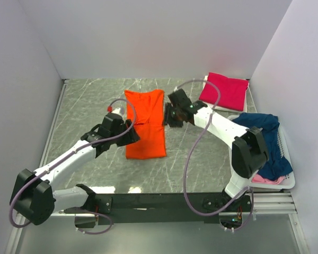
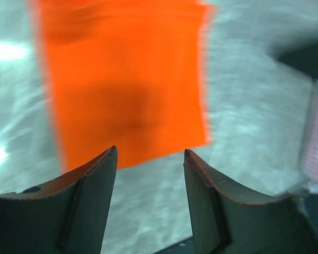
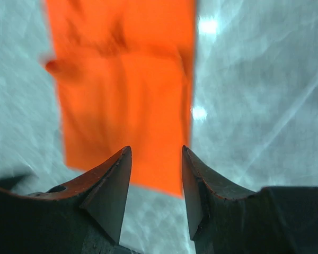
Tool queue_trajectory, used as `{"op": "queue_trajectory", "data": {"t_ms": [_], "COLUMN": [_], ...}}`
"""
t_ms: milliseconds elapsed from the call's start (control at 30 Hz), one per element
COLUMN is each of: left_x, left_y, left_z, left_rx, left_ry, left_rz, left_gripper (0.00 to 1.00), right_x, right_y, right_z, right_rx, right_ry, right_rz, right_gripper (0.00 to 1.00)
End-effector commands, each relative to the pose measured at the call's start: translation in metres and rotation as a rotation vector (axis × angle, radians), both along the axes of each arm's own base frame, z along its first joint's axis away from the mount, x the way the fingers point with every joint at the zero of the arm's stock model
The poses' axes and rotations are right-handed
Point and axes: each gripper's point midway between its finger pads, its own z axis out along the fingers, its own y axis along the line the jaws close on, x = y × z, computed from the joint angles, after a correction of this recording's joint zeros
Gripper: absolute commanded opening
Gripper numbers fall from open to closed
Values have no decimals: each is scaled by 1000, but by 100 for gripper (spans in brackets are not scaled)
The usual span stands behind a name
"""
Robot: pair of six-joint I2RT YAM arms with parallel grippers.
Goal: Fold and stack the t-shirts
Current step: Fold the tshirt
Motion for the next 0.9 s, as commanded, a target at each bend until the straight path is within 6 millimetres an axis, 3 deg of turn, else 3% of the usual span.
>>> {"op": "queue_trajectory", "data": {"t_ms": [0, 167, 300, 867], "left_x": [-11, -18, -25, -32], "left_y": [38, 65, 75, 74], "left_z": [-34, -53, -63, -65], "left_rx": [45, 55, 67, 38], "left_ry": [124, 173, 211, 226], "left_rz": [94, 139, 147, 155], "left_gripper": [59, 59, 58, 58], "right_x": [-33, -77, -92, -114], "right_y": [3, 11, 14, 7], "right_z": [-14, -40, -54, -102], "right_rx": [43, 62, 48, -49], "right_ry": [40, 123, 170, 296], "right_rz": [54, 98, 110, 99], "right_gripper": [50, 50, 49, 45]}}
